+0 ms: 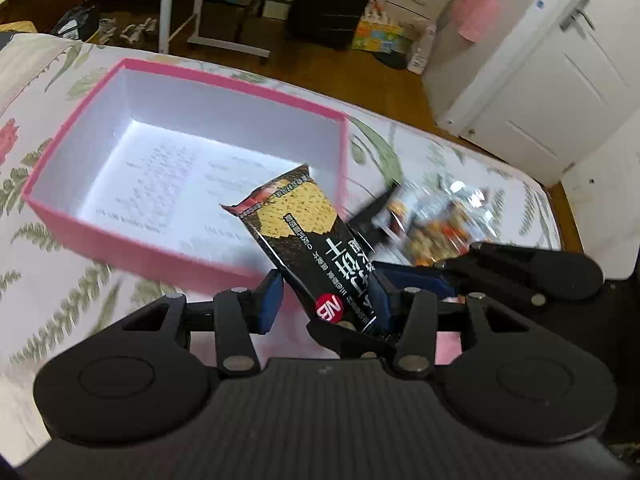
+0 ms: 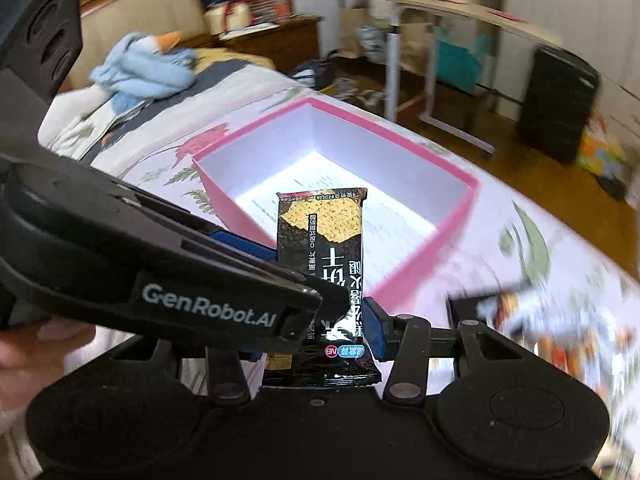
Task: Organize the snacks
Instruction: 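Carry the cracker package into the pink box and open the left gripper, then grasp the plain black package on the bed with the left gripper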
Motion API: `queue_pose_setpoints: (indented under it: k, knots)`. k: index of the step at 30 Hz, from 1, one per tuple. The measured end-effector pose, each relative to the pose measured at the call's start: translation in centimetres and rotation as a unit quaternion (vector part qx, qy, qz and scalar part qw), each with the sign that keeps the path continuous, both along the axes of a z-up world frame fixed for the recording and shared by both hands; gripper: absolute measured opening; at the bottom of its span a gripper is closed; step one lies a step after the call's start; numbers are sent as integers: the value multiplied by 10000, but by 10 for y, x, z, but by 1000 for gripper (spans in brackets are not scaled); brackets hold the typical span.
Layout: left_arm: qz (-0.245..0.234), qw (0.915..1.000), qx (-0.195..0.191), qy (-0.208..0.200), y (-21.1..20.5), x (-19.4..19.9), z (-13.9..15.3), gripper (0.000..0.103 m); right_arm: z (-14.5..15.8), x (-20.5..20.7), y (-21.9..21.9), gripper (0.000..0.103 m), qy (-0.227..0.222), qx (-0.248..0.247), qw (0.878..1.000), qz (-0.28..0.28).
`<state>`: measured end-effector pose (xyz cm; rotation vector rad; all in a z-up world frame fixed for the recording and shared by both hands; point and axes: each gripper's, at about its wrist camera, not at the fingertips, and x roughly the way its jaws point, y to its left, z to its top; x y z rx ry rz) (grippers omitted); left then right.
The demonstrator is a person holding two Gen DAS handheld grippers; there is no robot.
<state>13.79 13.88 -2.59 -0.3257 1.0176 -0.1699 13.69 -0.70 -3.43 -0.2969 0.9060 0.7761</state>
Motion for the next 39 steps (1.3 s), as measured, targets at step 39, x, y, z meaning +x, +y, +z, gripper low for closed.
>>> queue_pose_setpoints:
  k: [39]
  knots:
    - [-73,9982,-356,-485,20,82,-36,48,8,38,-6,74,-1505,-701,9859,197]
